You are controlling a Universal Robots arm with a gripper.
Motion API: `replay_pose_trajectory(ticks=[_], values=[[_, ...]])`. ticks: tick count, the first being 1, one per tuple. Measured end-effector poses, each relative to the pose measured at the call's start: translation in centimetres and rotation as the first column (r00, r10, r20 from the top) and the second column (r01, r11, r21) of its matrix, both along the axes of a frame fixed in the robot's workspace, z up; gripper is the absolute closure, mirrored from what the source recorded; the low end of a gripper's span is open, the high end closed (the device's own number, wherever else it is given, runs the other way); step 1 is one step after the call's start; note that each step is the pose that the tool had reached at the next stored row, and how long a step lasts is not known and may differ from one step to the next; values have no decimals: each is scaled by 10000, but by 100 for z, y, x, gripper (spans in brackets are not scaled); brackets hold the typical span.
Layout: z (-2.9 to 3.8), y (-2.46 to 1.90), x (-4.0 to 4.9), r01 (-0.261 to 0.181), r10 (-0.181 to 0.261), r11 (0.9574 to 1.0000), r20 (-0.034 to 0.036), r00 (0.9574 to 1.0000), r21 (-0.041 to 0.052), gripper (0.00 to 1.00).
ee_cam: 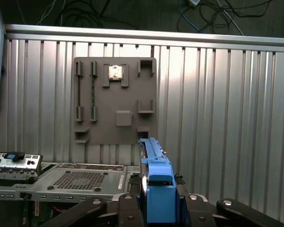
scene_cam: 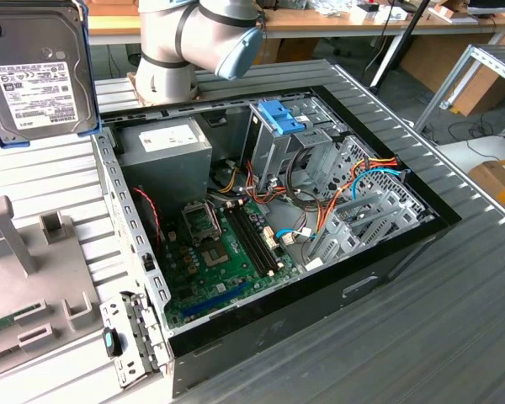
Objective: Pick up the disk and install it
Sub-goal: 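Pick up the disk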
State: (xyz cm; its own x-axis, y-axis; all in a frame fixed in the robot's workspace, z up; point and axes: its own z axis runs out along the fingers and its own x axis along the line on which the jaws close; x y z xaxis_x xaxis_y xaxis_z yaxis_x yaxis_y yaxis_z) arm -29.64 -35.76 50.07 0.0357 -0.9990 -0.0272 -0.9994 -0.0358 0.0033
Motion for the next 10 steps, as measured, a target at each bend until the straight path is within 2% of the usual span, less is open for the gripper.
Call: replay_pose_trajectory(ticks=[4,10], values=[[0,0,63,1,-1,10000,-1,10000,-1,64],[0,0,232,0,0,10000,0,10000,0,64]])
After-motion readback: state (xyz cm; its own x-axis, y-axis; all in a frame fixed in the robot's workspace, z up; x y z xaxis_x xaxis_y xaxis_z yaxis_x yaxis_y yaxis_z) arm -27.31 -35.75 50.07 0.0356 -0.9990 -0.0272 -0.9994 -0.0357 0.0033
